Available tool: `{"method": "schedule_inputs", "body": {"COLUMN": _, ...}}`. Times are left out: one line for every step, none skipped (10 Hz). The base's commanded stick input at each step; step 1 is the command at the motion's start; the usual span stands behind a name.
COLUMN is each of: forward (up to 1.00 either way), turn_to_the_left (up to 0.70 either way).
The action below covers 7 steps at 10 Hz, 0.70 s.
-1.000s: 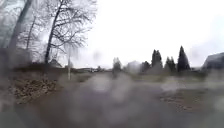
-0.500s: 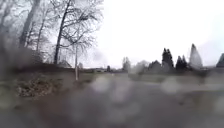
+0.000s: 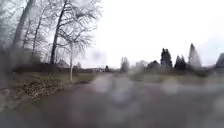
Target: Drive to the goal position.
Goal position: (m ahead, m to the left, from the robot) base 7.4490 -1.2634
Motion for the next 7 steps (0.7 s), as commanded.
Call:
{"method": "schedule_inputs", "body": {"forward": 1.00, "turn_to_the_left": 0.00}}
{"method": "schedule_inputs", "body": {"forward": 1.00, "turn_to_the_left": 0.00}}
{"method": "schedule_inputs", "body": {"forward": 1.00, "turn_to_the_left": 0.00}}
{"method": "schedule_inputs", "body": {"forward": 1.00, "turn_to_the_left": 0.00}}
{"method": "schedule_inputs", "body": {"forward": 1.00, "turn_to_the_left": 0.00}}
{"method": "schedule_inputs", "body": {"forward": 1.00, "turn_to_the_left": 0.00}}
{"method": "schedule_inputs", "body": {"forward": 1.00, "turn_to_the_left": 0.00}}
